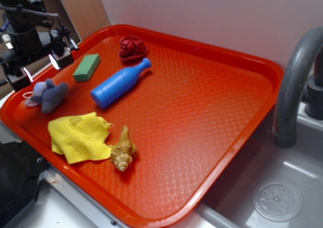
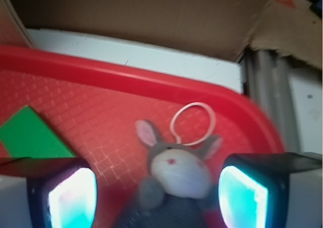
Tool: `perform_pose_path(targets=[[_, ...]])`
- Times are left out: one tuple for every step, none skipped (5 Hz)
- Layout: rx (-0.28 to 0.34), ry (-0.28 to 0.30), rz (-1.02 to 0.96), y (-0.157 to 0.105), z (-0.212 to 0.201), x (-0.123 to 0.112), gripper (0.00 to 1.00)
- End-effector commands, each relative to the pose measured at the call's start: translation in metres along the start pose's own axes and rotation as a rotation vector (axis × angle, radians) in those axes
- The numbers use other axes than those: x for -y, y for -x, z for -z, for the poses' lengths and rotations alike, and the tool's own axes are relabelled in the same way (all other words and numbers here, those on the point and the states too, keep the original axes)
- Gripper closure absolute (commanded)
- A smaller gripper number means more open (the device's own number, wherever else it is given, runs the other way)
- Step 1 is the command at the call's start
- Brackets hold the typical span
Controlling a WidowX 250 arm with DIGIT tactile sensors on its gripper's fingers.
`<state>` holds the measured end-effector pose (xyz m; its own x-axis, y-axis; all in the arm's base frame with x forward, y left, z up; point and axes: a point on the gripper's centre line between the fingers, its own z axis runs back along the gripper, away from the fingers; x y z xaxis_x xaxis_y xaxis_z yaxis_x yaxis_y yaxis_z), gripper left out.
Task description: Grab the gray animal.
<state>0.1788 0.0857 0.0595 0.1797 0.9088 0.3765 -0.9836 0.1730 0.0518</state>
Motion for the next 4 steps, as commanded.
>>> perform_pose_path(targets=[[-0.137,-0.019,0.032,0.016,0.024,-0.022,0.00],[-0.170,0.008,0.058,0.024,0.034,-0.025,0.86],[-0.142,0.078,0.189,0.025,0.031,-0.015,1.00],[-0.078,0.128,0.433,0.027,-0.026,0.032,1.00]])
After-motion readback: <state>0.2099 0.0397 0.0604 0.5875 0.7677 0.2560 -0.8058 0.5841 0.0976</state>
